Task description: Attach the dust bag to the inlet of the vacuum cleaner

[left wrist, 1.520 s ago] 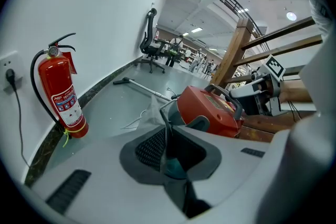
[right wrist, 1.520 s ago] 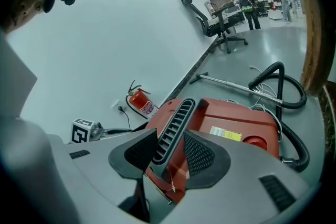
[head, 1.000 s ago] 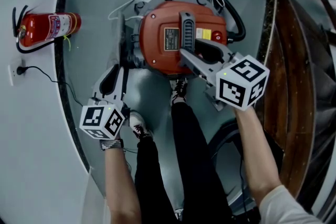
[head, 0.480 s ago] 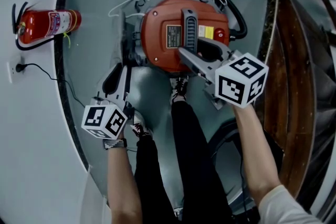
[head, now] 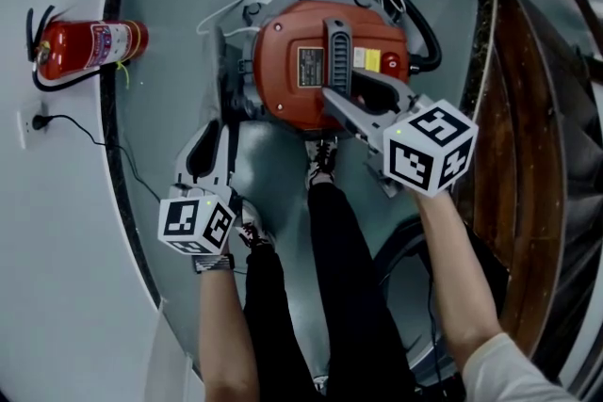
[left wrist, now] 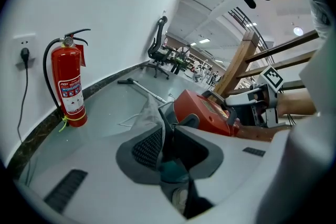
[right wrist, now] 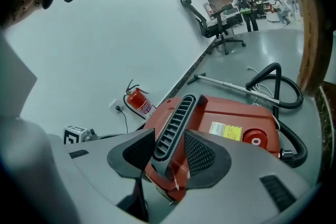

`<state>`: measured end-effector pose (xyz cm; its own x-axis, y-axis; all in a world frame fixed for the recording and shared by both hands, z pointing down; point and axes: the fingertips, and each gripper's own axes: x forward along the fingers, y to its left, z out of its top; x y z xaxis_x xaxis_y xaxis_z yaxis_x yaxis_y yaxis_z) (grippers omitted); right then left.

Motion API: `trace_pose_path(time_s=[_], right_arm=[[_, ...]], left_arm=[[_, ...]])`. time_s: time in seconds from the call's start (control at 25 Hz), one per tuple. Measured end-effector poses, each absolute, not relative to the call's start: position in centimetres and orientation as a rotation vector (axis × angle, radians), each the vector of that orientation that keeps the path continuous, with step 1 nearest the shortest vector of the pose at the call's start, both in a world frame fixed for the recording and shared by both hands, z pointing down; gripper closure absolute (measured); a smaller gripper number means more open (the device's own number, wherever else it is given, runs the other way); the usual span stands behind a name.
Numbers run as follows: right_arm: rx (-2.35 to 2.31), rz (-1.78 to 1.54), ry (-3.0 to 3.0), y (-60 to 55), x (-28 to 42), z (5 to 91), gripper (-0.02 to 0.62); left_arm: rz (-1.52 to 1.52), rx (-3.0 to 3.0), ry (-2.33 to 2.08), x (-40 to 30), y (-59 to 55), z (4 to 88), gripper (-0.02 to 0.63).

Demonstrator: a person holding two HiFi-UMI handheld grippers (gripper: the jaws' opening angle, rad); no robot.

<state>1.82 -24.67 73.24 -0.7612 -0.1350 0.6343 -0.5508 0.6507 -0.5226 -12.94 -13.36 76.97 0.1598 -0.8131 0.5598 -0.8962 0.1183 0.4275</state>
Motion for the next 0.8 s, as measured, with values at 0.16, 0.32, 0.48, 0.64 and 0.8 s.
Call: trace_pose_path(time_s=[0.16, 0.32, 0.48, 0.64, 0.8], right_arm=[[0.565, 0.949, -2.312, -24.5, 2.7, 72.6, 0.42], [0.63, 0.912, -2.313, -24.9, 4.0, 71.8, 0.45], [0.675, 0.872, -2.343, -25.3, 4.4, 70.2, 0.51], [0.691, 0.82, -2.355, -25.4, 4.5, 68.3, 0.542], [0.709, 0.769, -2.356, -25.1, 4.5, 65.8, 0.554]], left_arm=[[0.161, 1.693, -1.653, -13.3, -13.1, 76.6, 0.535], [0.192, 1.701, -1.651, -13.4, -12.8, 76.2, 0.535], [0.201, 1.715, -1.66, -14.1, -12.9, 75.0, 0.543], [0.216, 1.745, -1.682, -15.0, -13.4, 72.9, 0.576], [0.263, 1.806, -1.674, -15.1, -14.0, 70.3, 0.604]])
